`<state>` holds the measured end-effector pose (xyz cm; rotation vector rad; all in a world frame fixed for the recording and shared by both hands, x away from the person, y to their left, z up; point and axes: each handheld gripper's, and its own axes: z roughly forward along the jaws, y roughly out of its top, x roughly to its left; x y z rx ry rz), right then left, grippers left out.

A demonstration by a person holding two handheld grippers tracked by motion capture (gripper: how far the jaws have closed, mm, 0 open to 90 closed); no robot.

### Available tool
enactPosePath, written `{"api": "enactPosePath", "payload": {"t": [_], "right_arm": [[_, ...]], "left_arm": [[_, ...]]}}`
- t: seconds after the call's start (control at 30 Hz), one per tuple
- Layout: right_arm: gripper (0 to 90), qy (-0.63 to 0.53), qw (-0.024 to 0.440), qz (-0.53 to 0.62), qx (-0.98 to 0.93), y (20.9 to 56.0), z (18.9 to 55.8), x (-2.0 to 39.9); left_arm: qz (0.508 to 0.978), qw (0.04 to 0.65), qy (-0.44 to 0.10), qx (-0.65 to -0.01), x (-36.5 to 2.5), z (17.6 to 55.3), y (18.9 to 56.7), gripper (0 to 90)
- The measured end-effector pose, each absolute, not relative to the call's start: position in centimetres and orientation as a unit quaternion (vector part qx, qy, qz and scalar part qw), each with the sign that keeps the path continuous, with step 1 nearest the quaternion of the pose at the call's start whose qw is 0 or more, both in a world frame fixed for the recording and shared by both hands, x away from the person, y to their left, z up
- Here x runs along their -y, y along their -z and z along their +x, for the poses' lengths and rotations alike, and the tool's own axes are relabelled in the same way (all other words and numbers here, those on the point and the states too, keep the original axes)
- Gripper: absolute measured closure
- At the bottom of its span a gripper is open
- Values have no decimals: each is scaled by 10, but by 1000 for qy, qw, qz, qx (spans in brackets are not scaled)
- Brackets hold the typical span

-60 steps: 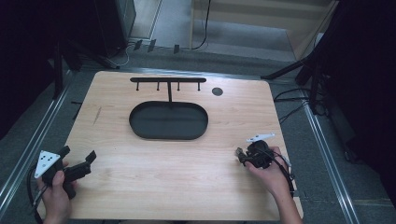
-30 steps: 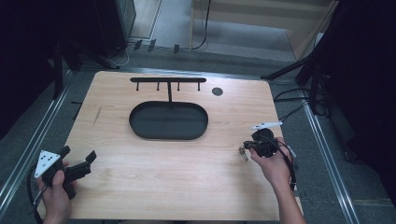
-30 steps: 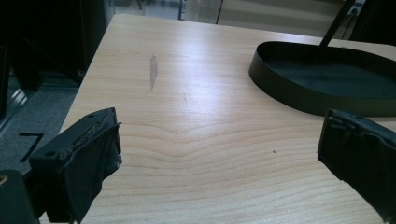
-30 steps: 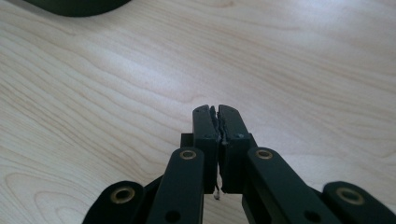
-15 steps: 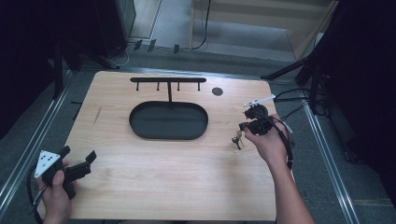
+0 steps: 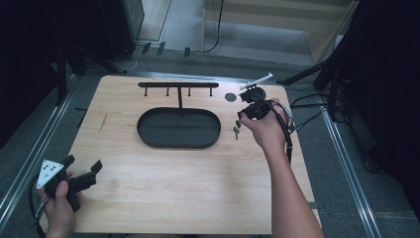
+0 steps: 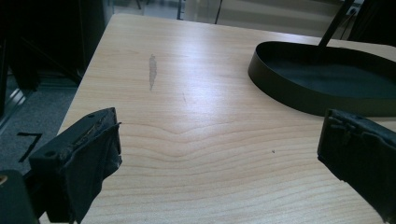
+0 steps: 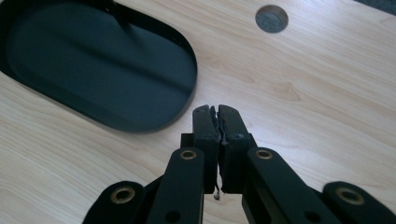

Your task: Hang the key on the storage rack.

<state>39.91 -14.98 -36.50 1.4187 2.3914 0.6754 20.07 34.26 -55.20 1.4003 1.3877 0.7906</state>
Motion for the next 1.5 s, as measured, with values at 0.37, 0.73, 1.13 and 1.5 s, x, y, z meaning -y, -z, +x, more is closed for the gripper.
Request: {"api": "enactPosePath", "payload": {"t": [0.37,0.73,1.13,1.5], "right_arm": [[880,-240,123,517,-812,336,415,129],[880,-240,127,533,-801,307,428,108],[880,-242,141,508,-814,292,438,69],[879,-235,153,507,-815,291,445,52]], "left_arm": [[577,487,-323,-571,-343,201,552,0],[578,486,-321,-571,-343,202,552,0],[578,487,-320,-571,-343,202,552,0],[580,487,-320,-570,-343,202,552,0]]}}
